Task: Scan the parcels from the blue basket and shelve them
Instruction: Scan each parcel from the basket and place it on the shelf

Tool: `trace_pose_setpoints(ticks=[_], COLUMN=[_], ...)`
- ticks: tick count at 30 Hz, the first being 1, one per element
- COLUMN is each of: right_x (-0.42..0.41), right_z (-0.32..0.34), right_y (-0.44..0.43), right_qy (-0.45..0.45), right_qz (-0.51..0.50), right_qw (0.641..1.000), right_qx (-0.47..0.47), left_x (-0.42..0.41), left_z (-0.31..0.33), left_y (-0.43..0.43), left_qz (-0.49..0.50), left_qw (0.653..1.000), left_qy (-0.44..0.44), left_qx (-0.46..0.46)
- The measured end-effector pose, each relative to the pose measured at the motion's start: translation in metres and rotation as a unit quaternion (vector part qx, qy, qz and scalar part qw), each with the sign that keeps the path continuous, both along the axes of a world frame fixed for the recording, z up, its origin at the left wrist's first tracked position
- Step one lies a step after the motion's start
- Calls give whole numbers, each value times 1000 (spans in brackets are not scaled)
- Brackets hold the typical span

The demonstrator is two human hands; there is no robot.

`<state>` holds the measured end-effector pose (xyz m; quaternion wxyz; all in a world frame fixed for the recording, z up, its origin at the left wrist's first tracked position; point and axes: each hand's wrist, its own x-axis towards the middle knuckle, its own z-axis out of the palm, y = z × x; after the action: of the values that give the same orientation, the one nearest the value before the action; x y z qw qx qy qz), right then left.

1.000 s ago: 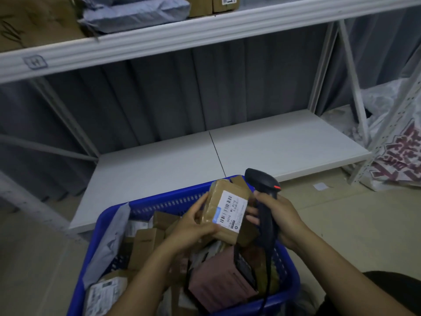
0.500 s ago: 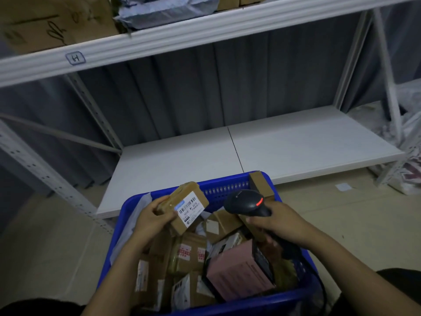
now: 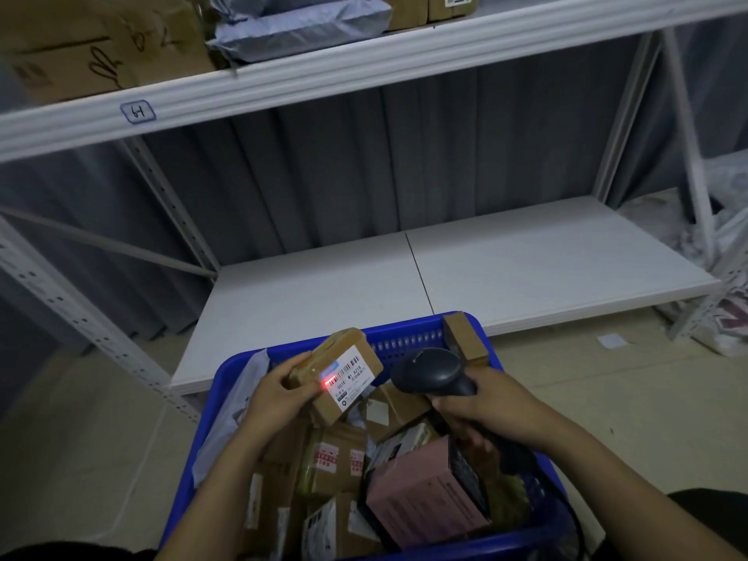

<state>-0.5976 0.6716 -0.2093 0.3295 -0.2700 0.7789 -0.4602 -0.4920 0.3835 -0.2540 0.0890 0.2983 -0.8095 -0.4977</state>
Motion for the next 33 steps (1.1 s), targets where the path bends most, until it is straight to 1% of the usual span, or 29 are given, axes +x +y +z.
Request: trace_pose_setpoints(ticks=[3,5,7,9,13,16,20,24,28,33], right_x=[-1,-2,-4,-6,-13,-27,-57,-87,-113,-144], right_z=[-3,-4,-3,-1,15,51,119,186,229,255], right_y=[1,1,1,1,5,16,31,39,44,48], right_qy=[2,7,3,9,12,37,75,115,150,155], right_qz=[-1,-18,-61,-116,-210,-269,-316,-331,-324,-324], right_qw=[1000,1000,997,990,964,941,906,876,869,862], right_qx=[-7,-23,-51,-84,-162,-202,-271,-331,-344,-357], left_x=[-1,-3,-7,-13,-35,-57,-94,-142,-191,-243], left_z=[1,7,15,27,64,109,191,273,331,370], left_y=[-2,-5,-2,11,38,49,67,78,97,105], left_qz=[9,-15,-40,-44,-95,-141,-185,-195,-182,-173], left_qw=[1000,1000,999,999,990,973,933,896,869,868], left_qy=[6,-5,-10,19,93,157,248,308,323,272], left_qx=[5,-1,21,20,-49,-92,-185,-253,-327,-378])
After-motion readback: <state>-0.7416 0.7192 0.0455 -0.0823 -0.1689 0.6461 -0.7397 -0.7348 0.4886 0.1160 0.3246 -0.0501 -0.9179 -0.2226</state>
